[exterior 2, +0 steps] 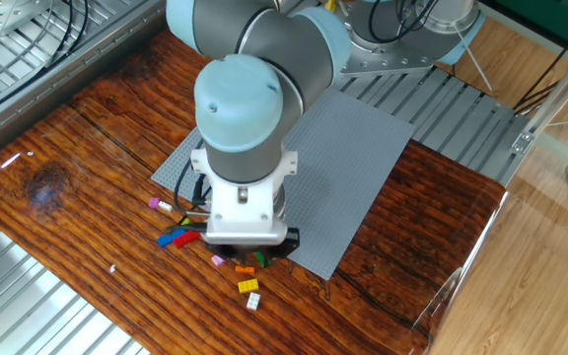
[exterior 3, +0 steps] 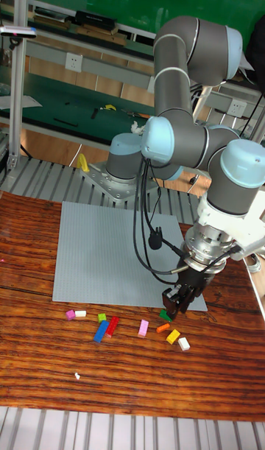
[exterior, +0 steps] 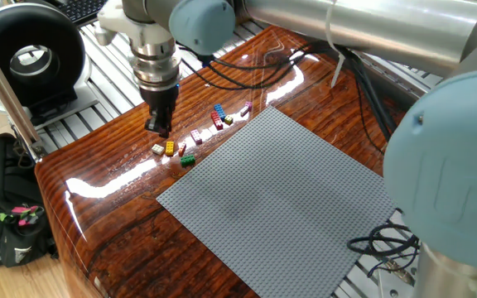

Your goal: Build with small Lego blocks

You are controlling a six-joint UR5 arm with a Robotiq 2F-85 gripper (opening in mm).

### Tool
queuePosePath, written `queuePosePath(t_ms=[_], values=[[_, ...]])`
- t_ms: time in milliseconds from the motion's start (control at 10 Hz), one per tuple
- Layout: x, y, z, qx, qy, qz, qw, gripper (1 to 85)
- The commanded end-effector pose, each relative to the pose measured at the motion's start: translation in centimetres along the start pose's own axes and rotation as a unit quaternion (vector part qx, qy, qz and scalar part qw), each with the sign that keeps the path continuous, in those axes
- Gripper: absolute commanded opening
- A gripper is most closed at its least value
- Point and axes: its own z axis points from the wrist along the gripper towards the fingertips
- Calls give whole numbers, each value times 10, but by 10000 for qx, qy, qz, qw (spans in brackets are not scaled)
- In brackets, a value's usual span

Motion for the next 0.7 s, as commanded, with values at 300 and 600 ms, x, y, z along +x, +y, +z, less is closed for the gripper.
queuePosePath(t_ms=[300, 600], values=[[8, 4, 7, -64, 29, -504, 9987, 350], [23, 5, 20, -162, 84, -687, 9975, 350]])
